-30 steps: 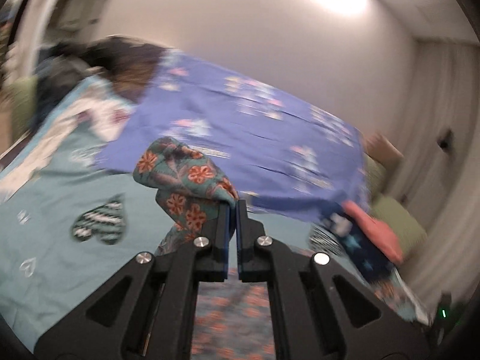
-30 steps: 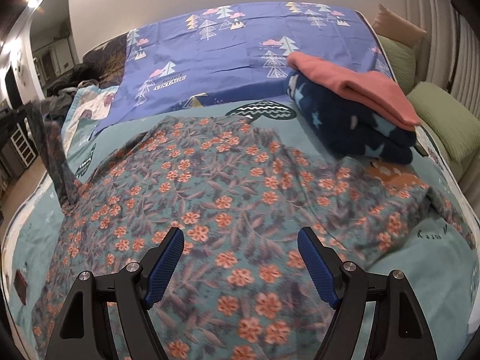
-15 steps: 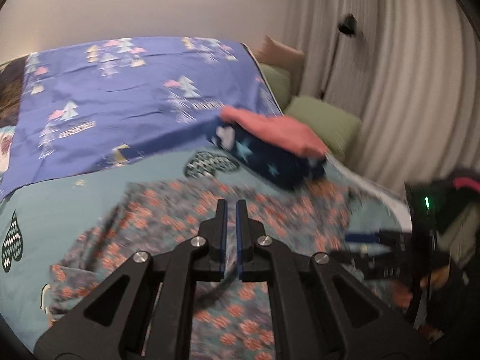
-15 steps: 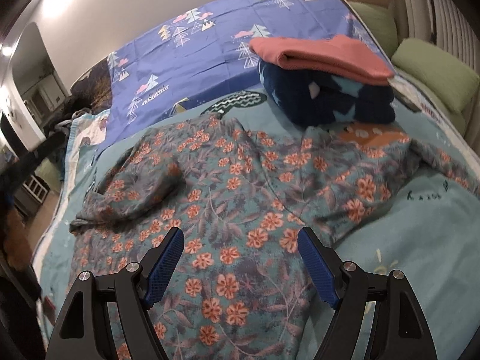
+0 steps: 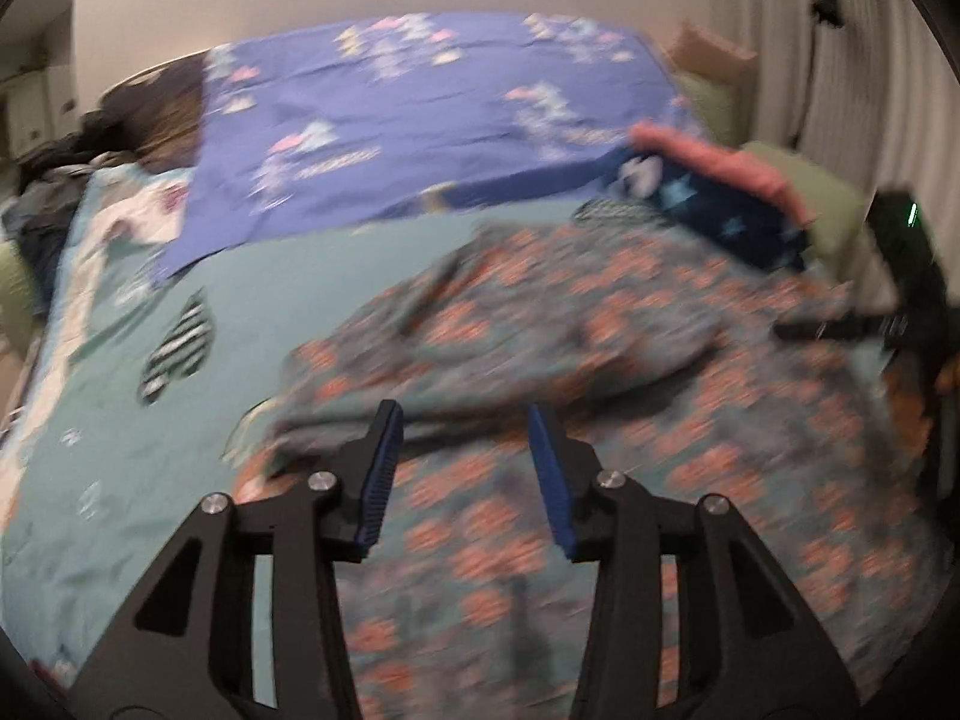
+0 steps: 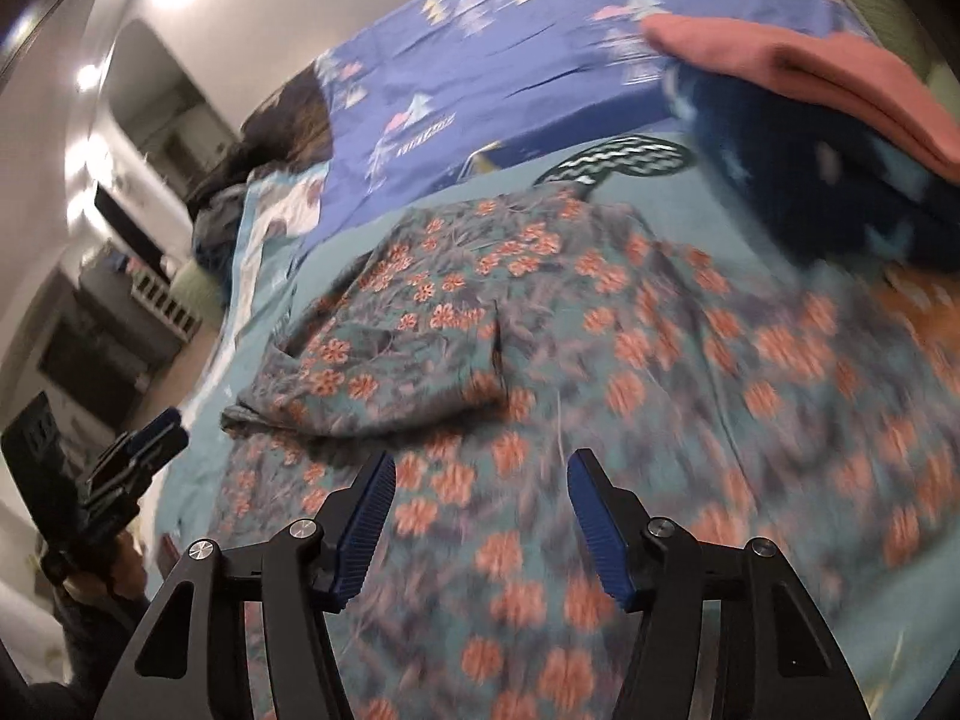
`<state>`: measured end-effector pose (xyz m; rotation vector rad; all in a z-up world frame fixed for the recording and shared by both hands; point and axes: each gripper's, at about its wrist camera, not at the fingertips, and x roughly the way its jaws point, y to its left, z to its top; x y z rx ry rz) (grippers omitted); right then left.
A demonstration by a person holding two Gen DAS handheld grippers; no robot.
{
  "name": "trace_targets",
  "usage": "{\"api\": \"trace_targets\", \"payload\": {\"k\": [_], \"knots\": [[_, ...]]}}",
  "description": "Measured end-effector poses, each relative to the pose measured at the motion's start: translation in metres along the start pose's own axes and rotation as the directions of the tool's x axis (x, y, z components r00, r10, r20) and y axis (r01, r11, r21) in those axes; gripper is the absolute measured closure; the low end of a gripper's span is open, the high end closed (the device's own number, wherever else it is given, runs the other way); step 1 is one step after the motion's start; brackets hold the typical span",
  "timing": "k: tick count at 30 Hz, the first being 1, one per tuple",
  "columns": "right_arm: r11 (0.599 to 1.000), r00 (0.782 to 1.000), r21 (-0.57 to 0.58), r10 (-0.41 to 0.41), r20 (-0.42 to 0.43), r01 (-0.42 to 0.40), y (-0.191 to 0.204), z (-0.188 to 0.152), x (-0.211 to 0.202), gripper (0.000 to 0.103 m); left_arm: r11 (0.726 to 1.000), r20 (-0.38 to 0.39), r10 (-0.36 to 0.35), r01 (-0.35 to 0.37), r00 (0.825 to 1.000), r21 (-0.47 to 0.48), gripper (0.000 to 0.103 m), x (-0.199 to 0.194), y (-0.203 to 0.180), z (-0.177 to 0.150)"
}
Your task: Fold small clothes
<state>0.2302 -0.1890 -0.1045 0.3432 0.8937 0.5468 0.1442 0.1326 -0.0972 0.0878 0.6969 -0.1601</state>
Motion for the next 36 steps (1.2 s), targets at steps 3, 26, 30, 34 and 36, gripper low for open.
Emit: {"api": "trace_targets", "payload": {"k": [3,26,30,34,36], "knots": [[1.000,0.999,0.002,0.005,-0.047,-0.004,-0.003,0.024,0.026,0.027,0.996,-0.052,0.085,-0.084,0.995,0.023,0.055,0.016,0.013,-0.011],[0.971,0.996,0.235,0.032,0.083,-0.051,-0.030,0.084,0.003,0.096,0.965,-0.100,0.256,-0.260,0.961,-0.023,0.054,0.066,0.056,-0.030],[0.971,0.995,0.225,0.094,-0.025,-0.086,-0.039,0.052,0.021,0.080,0.965,-0.095,0.259,-0.261,0.961,-0.013,0.053,0.064,0.053,-0.030],[0.971,0.988,0.200,0.143,-0.053,-0.130,-0.037,0.031,0.034,0.062,0.963,-0.097,0.266,-0.268,0.959,-0.012,0.049,0.065,0.054,-0.030],[0.978,0.985,0.150,0.158,-0.065,-0.147,-0.033,0.031,0.035,0.046,0.962,-0.101,0.269,-0.272,0.958,-0.017,0.049,0.066,0.055,-0.030]]}}
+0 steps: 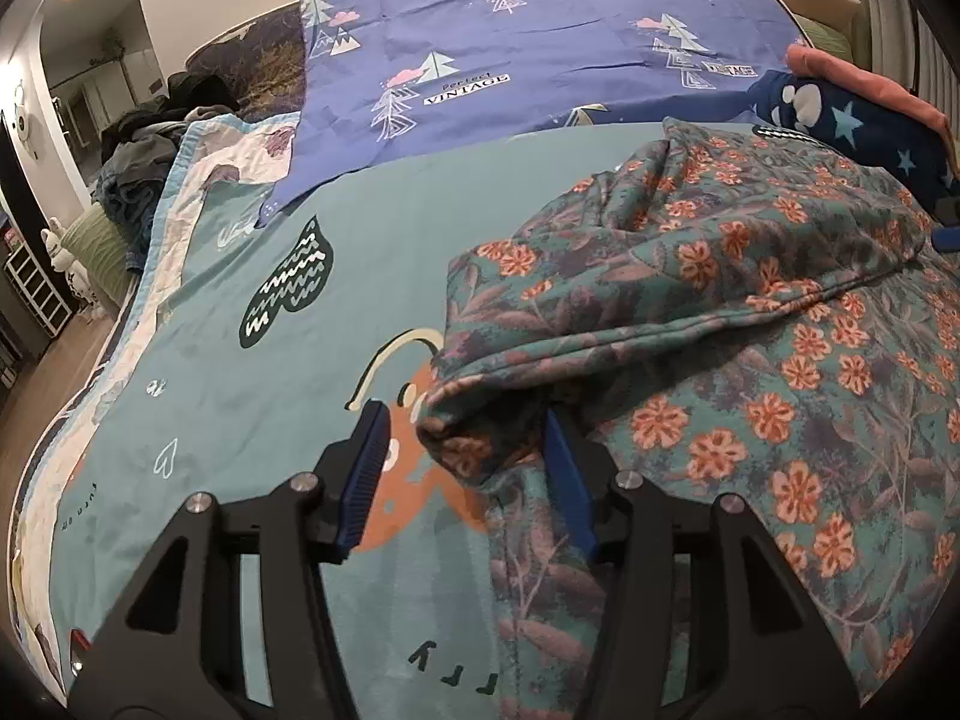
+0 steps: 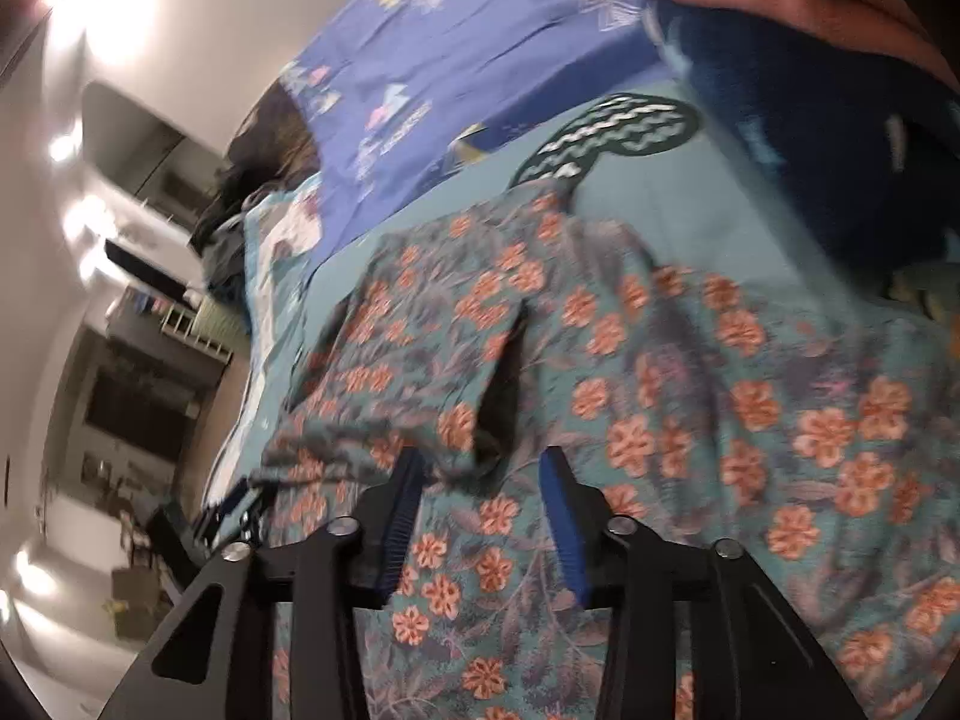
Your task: Fold small clothes
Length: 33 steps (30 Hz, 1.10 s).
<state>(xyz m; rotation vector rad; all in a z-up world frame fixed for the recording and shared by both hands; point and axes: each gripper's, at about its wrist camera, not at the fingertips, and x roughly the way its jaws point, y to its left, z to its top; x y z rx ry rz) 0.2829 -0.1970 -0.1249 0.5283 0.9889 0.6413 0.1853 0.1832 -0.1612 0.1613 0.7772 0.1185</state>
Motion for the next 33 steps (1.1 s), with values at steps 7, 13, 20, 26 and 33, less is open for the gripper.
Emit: {"api": "trace_targets", "payload": {"k": [7,13,20,26,33], "knots": [[0.977,0.996,-0.192,-0.091,0.020,0.093,0.030,0.009,0.046,0.031,0.999,-0.012,0.029,-0.029,1.000,-0.025,0.049,0.014,0.009,0.006],[0.997,0.998,-0.045,0.056,0.004,-0.055,0.038,0.016,0.014,0.099,0.999,-0.011,-0.001,0.000,1.000,-0.054,0.091,0.008,0.017,0.007],[1.000,0.999,-0.027,0.003,-0.044,-0.004,0.028,-0.018,-0.032,0.098,0.994,0.043,-0.100,0.101,0.994,-0.029,0.092,-0.033,0.012,-0.007],[0.999,0.986,0.048,-0.009,-0.166,0.017,-0.009,-0.049,-0.016,0.083,0.984,0.031,-0.169,0.170,0.985,-0.048,0.070,-0.054,0.018,-0.020],[0.986,0.998,0.169,0.026,-0.057,-0.015,-0.031,-0.014,-0.019,0.047,0.963,0.059,-0.202,0.210,0.978,-0.171,0.045,-0.025,0.051,0.022]]}}
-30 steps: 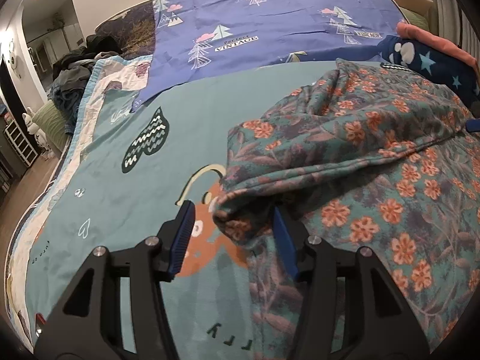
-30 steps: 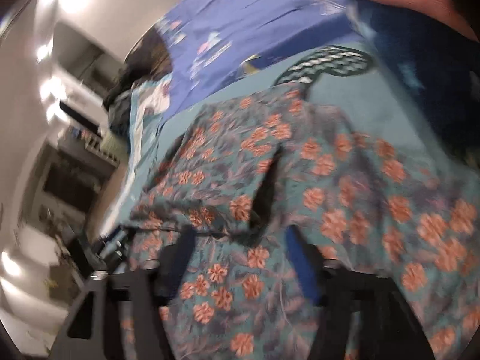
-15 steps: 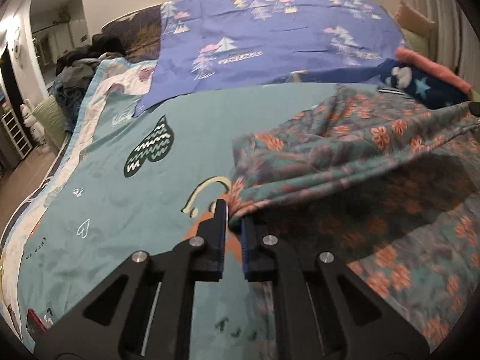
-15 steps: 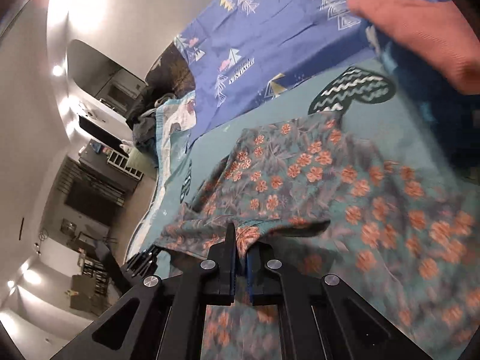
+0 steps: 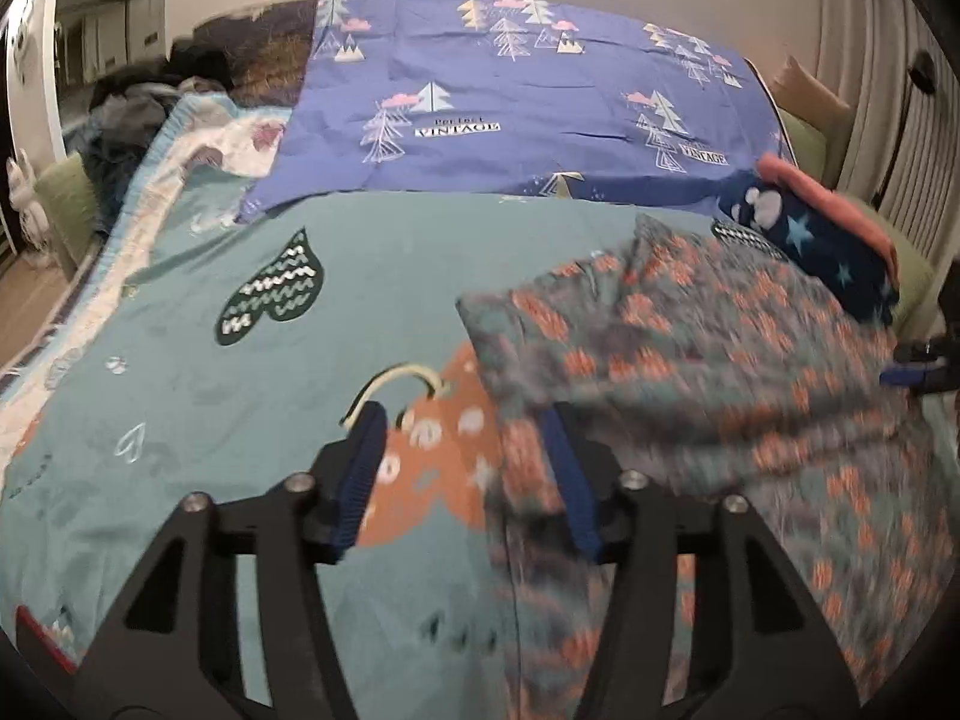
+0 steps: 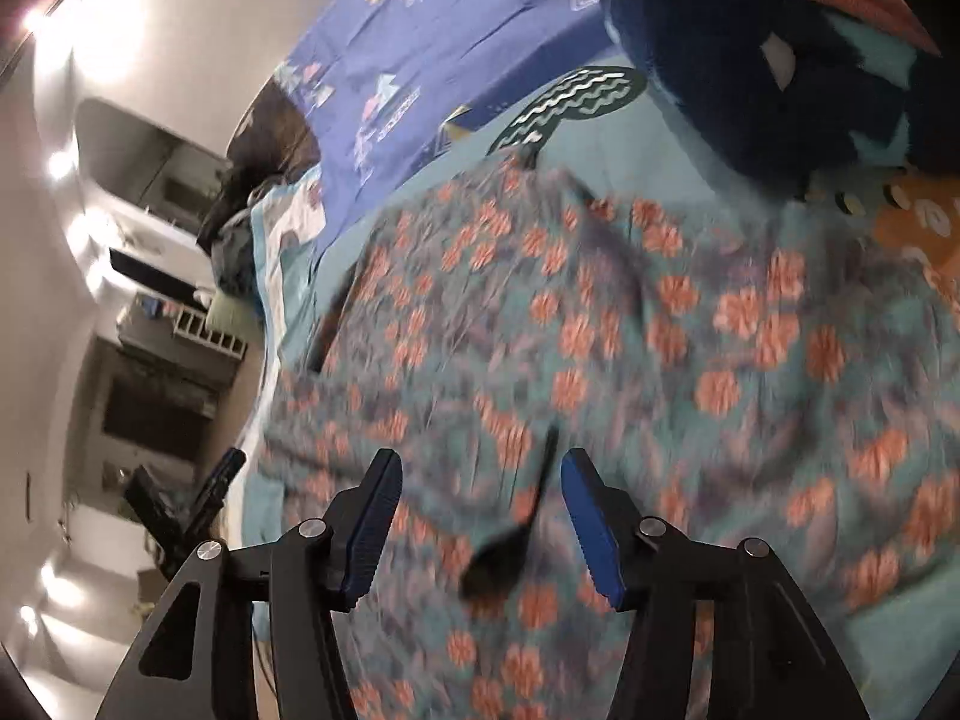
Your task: Fold small clothes
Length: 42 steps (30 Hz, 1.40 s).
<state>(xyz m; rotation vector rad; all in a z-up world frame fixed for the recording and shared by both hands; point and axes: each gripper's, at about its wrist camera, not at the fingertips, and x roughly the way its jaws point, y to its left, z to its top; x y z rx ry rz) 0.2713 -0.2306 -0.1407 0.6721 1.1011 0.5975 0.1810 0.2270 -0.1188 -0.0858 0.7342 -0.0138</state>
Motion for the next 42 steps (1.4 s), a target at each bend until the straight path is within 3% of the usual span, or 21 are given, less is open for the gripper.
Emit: {"api": "trace_targets", "payload": {"k": [4,7,8,10,11,12,14,18,22,23,25,27,28,30,31,34,36,37,39,42], "knots": [[0.999,1.000,0.030,-0.014,-0.026,0.015,-0.002,0.000,0.012,0.046,0.999,-0.098,-0.028,0.024,0.995,-0.048,0.045,0.048,0.010,0.016],[1.000,0.999,0.014,0.012,-0.036,-0.012,0.005,0.002,0.015,0.047,0.984,-0.166,-0.130,0.107,0.977,-0.140,0.045,0.082,0.021,0.022],[1.000,0.998,0.006,0.025,-0.055,-0.025,0.009,0.002,0.020,0.053,0.973,-0.172,-0.174,0.143,0.970,-0.180,0.045,0.090,0.023,0.023],[0.999,0.996,-0.032,0.017,-0.091,-0.020,0.016,0.000,0.030,0.077,0.949,-0.156,-0.250,0.209,0.956,-0.236,0.050,0.102,0.021,0.028],[0.998,0.996,-0.063,-0.009,-0.090,0.003,0.021,0.000,0.035,0.098,0.946,-0.145,-0.259,0.221,0.955,-0.236,0.071,0.103,0.017,0.030],[0.995,0.997,-0.092,-0.047,-0.056,0.042,0.027,0.001,0.037,0.098,0.948,-0.132,-0.265,0.233,0.955,-0.218,0.099,0.105,0.011,0.035],[0.989,0.997,-0.129,-0.068,0.031,0.071,0.038,0.005,0.030,0.099,0.963,-0.077,-0.227,0.211,0.971,-0.170,0.099,0.097,0.001,0.044],[0.990,0.983,-0.135,-0.021,0.182,0.046,0.050,0.020,-0.001,0.099,0.974,0.035,-0.190,0.192,0.981,-0.120,0.099,0.073,-0.007,0.066],[0.987,0.978,-0.125,-0.075,0.194,0.100,0.043,0.025,-0.003,0.099,0.983,0.069,-0.121,0.129,0.990,-0.134,0.098,0.066,0.011,0.074],[0.983,0.973,-0.110,-0.124,0.197,0.147,0.040,0.025,0.003,0.098,0.984,0.067,-0.101,0.110,0.993,-0.143,0.098,0.067,0.015,0.071],[0.968,0.954,-0.087,-0.216,0.207,0.237,0.028,0.021,0.007,0.093,0.988,0.040,-0.052,0.057,0.998,-0.146,0.098,0.074,0.021,0.062],[0.966,0.953,-0.051,-0.239,0.188,0.253,0.006,0.018,0.002,0.084,0.988,0.001,-0.019,0.019,1.000,-0.154,0.098,0.082,0.029,0.053],[0.972,0.957,-0.028,-0.225,0.184,0.234,0.000,0.017,0.000,0.084,0.986,-0.012,-0.019,0.017,1.000,-0.166,0.097,0.083,0.033,0.050],[0.975,0.957,-0.020,-0.214,0.195,0.222,-0.006,0.019,-0.005,0.082,0.980,-0.020,-0.020,0.016,1.000,-0.196,0.073,0.082,0.041,0.046],[0.973,0.955,-0.026,-0.218,0.201,0.228,-0.006,0.021,-0.009,0.082,0.980,-0.017,-0.016,0.012,1.000,-0.200,0.068,0.080,0.042,0.046],[0.970,0.954,-0.075,-0.210,0.213,0.230,0.005,0.042,-0.016,0.067,0.986,-0.003,-0.024,0.023,1.000,-0.162,0.063,0.077,0.036,0.060],[0.963,0.948,-0.102,-0.220,0.228,0.248,0.014,0.060,-0.012,0.051,0.993,-0.009,-0.052,0.050,0.999,-0.111,0.057,0.081,0.019,0.072],[0.956,0.947,-0.125,-0.232,0.224,0.264,0.019,0.072,-0.006,0.050,0.994,-0.021,-0.085,0.084,0.996,-0.069,0.054,0.086,0.004,0.080],[0.941,0.946,-0.157,-0.270,0.182,0.299,0.025,0.091,0.012,0.045,0.988,-0.054,-0.157,0.157,0.986,-0.004,0.037,0.098,-0.023,0.091],[0.931,0.945,-0.177,-0.297,0.135,0.318,0.028,0.109,0.039,0.044,0.977,-0.127,-0.188,0.198,0.974,0.074,0.032,0.131,-0.063,0.106]]}}
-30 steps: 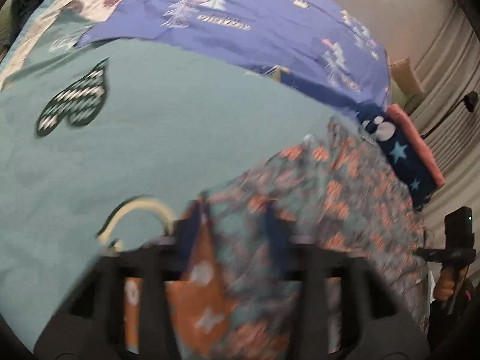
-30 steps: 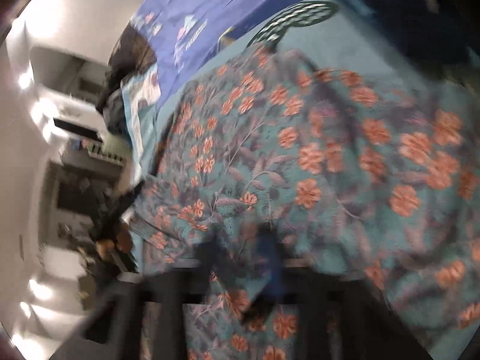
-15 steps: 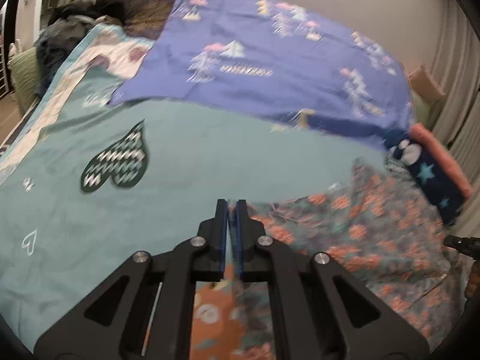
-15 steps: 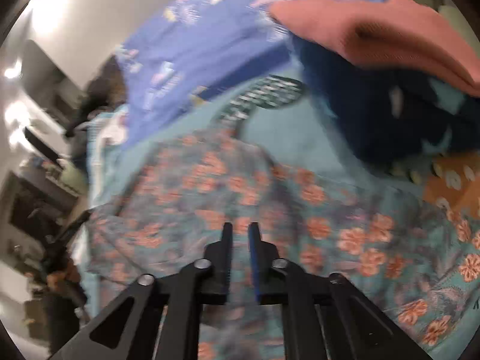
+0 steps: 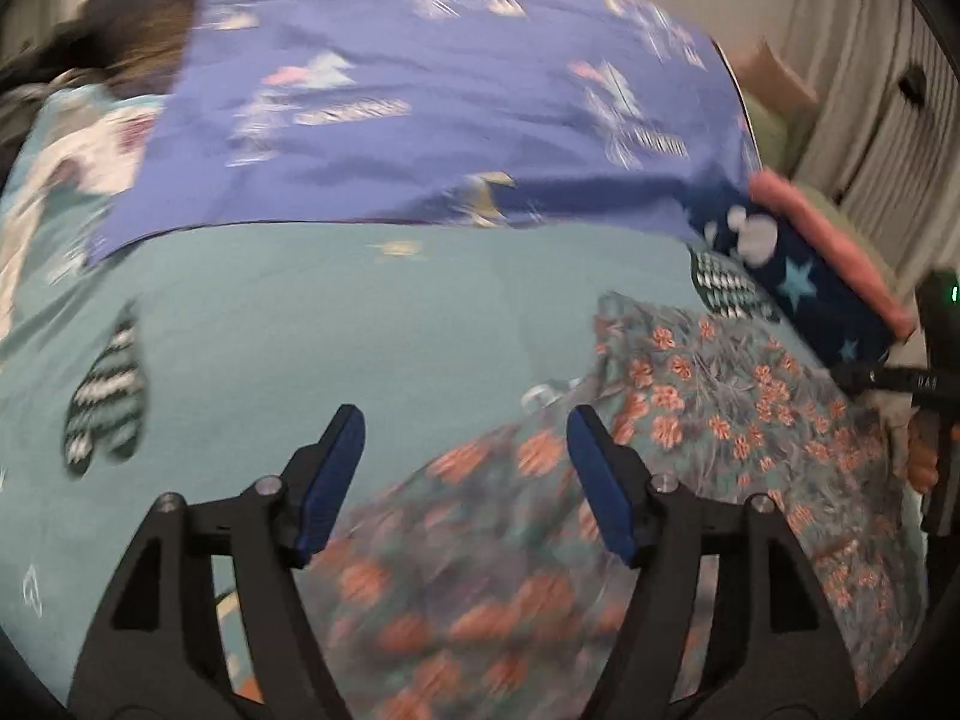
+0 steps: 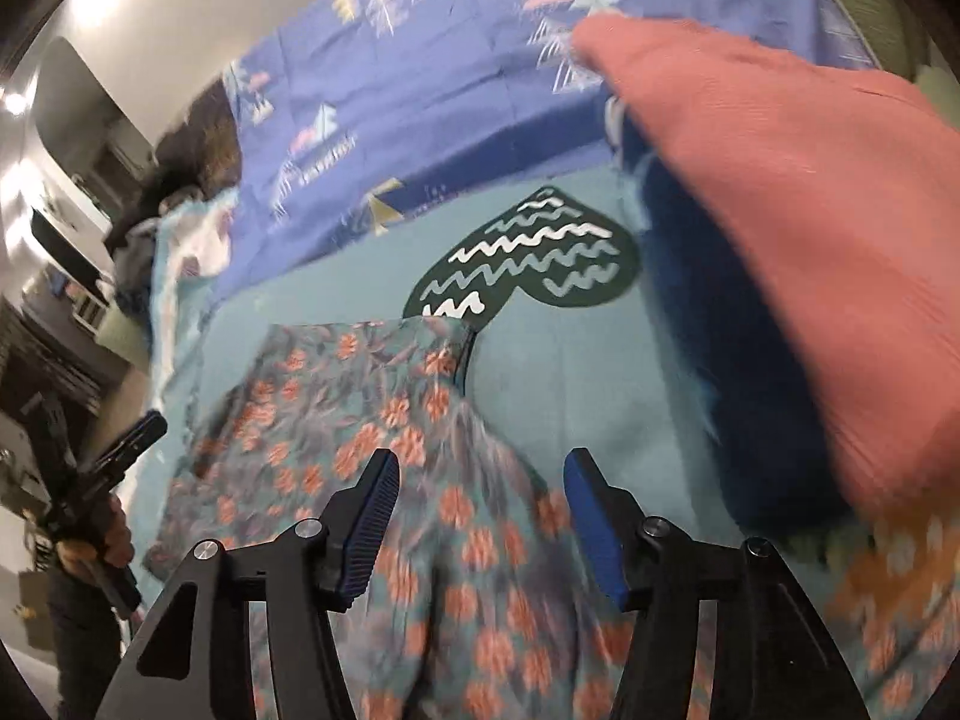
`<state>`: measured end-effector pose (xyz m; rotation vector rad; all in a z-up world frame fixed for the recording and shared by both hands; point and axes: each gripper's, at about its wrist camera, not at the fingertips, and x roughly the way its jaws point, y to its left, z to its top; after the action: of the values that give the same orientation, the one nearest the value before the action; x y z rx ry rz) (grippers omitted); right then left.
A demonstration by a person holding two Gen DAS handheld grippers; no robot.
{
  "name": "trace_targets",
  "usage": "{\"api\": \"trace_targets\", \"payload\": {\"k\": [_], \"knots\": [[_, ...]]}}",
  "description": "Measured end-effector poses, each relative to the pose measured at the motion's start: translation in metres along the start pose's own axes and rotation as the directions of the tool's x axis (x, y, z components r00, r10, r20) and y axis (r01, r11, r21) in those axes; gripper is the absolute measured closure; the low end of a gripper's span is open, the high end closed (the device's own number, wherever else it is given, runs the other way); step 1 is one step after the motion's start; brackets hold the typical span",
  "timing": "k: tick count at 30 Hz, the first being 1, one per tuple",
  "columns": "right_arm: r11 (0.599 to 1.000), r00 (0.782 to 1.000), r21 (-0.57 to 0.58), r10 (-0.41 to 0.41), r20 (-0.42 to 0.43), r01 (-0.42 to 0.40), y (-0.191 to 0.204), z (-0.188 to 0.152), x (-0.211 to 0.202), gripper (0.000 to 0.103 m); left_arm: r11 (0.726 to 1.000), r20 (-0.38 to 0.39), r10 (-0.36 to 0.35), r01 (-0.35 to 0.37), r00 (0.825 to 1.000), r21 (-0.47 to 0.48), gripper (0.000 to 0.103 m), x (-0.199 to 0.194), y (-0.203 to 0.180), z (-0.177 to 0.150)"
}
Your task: Fold small clothes
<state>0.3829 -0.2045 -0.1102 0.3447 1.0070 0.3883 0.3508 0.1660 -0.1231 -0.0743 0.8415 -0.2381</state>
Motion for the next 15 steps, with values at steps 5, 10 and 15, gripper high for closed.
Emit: {"api": "trace_targets", "payload": {"k": [5,10,15], "knots": [[0.994,0.997,-0.101,-0.039,-0.072,0.031,0.017,0.016,0.042,0.041,0.997,-0.129,-0.002,0.011,0.992,0.071,0.049,0.058,-0.029,0.012],[0.991,0.997,-0.119,-0.059,0.054,0.065,0.025,0.015,0.024,0.100,0.983,-0.010,0.026,-0.023,1.000,0.184,0.099,0.039,-0.052,0.010],[0.982,0.984,-0.107,-0.143,0.103,0.154,0.021,0.019,0.024,0.099,0.959,0.085,0.274,-0.279,0.958,0.056,0.103,0.035,-0.014,0.025]]}}
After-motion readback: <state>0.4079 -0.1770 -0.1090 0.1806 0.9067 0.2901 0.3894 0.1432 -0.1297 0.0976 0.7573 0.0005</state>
